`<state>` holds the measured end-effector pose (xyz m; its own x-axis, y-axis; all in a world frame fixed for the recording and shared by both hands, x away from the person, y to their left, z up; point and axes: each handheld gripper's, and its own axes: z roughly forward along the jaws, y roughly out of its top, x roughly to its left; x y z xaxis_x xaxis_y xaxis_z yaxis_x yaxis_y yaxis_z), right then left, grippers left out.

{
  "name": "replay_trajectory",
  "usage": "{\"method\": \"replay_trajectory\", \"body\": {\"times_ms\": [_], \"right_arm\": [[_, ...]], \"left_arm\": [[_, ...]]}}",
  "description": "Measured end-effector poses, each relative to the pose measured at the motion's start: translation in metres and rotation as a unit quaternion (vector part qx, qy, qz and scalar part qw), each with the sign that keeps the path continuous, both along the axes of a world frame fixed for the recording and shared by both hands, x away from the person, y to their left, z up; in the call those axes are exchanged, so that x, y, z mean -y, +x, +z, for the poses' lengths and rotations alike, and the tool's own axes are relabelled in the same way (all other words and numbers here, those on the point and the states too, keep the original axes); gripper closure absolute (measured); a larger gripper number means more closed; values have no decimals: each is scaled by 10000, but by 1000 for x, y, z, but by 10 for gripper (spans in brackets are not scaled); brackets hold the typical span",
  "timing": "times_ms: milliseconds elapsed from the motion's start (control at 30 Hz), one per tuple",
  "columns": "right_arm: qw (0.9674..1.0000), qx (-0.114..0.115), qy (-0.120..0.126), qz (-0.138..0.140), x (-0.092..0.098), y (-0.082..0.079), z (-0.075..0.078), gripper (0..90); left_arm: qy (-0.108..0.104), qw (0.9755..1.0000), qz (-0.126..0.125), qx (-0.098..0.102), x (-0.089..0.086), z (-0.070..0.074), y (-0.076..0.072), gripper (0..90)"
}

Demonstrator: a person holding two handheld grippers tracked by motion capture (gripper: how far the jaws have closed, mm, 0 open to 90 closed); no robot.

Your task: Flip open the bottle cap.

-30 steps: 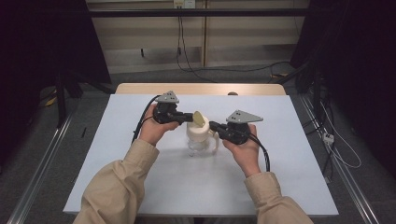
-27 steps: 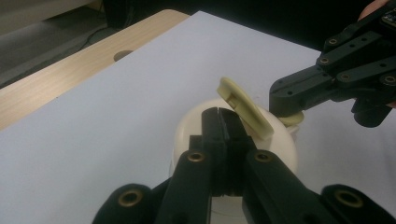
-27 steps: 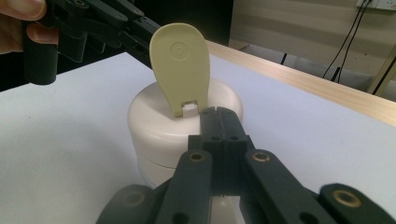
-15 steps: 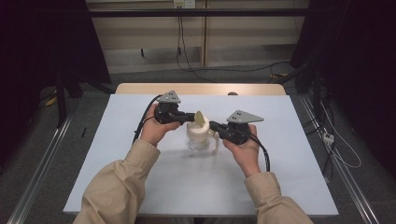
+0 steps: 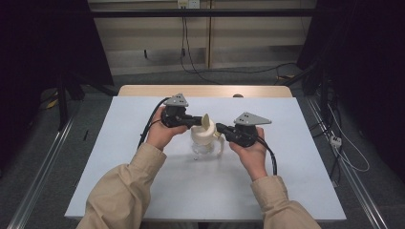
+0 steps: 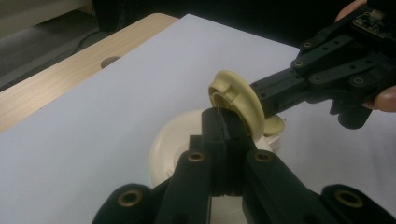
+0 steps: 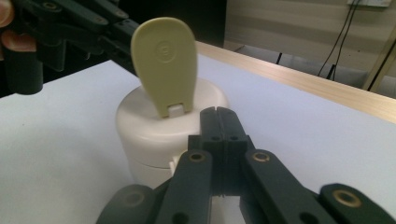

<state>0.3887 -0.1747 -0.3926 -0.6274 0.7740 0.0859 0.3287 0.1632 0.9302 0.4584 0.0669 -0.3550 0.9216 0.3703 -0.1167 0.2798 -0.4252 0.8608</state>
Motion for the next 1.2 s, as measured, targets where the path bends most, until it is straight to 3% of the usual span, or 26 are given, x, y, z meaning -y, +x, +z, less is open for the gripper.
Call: {"method": "replay_trajectory", "body": {"times_ms": [400, 600, 867, 1200], "right_arm": [[9997, 28, 64, -245, 17, 0, 1, 900], [9995, 30, 80, -289, 22, 0, 1, 900], [9993, 0, 149, -344, 27, -3, 3, 900], [9994, -64, 84, -320, 31, -7, 6, 741]], "left_arm": [[30, 9998, -176, -15, 9, -1, -5, 900], [-41, 9999, -124, -25, 5, 0, -5, 896], [-98, 9999, 13, -59, -5, 7, -9, 691], [-139, 9997, 189, -121, -18, 7, -14, 484]]}}
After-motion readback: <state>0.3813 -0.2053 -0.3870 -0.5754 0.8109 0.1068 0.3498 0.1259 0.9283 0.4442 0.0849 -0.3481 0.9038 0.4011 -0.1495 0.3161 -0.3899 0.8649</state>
